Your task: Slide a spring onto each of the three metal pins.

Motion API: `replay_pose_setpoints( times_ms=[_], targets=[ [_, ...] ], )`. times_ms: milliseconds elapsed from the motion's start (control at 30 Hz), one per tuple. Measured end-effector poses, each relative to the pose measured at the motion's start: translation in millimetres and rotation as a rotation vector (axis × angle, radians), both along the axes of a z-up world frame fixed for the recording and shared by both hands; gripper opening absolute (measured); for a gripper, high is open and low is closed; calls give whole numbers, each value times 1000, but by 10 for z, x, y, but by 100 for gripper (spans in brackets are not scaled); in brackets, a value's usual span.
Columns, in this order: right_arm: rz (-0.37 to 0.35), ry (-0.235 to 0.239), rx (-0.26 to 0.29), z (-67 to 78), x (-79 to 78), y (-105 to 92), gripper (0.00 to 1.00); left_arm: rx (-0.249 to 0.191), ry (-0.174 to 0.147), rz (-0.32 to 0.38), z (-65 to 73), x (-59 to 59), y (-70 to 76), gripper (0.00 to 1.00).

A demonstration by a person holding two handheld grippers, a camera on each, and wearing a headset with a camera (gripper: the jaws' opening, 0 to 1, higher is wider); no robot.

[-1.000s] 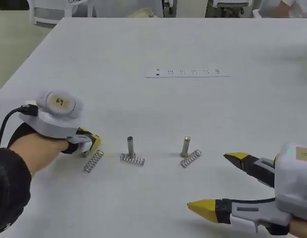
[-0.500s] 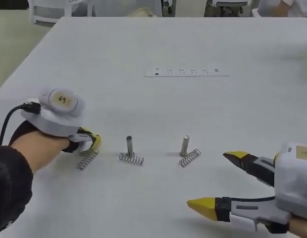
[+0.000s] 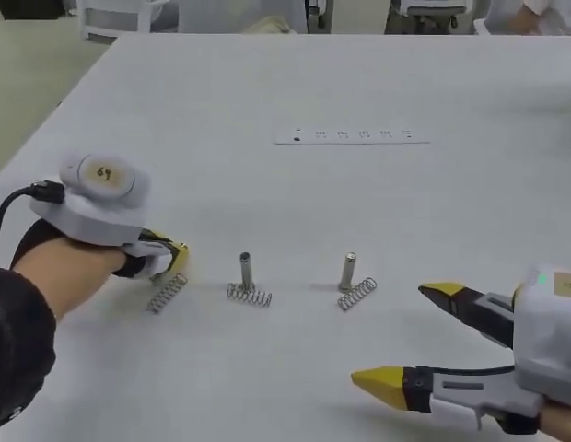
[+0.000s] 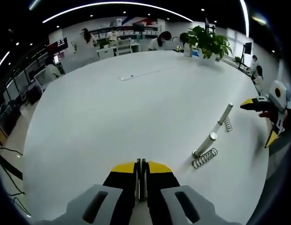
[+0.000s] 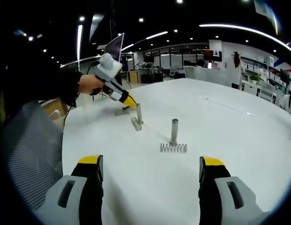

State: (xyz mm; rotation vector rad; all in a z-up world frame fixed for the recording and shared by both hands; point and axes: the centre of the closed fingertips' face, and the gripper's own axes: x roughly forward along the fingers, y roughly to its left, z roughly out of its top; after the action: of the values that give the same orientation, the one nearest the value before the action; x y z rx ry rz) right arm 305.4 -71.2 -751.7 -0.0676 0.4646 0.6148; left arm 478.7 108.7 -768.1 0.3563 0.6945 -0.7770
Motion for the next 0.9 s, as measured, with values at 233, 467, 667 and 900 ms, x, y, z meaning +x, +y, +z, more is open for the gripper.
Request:
replay_pose_setpoints(
  times_ms=[233, 467, 667, 900],
  targets=[
    [5, -3, 0, 6, 0, 10, 83, -33, 8, -3, 105, -62, 2, 0],
    [10, -2, -3, 6, -2, 25, 83, -66, 5, 5, 186, -99, 13, 0],
    [11, -3, -3, 10, 3, 30, 83, -76, 6, 12, 192, -137, 52, 0],
    [14, -3, -7, 13, 0, 36, 83, -93, -9, 17, 226, -216, 89, 0]
  ],
)
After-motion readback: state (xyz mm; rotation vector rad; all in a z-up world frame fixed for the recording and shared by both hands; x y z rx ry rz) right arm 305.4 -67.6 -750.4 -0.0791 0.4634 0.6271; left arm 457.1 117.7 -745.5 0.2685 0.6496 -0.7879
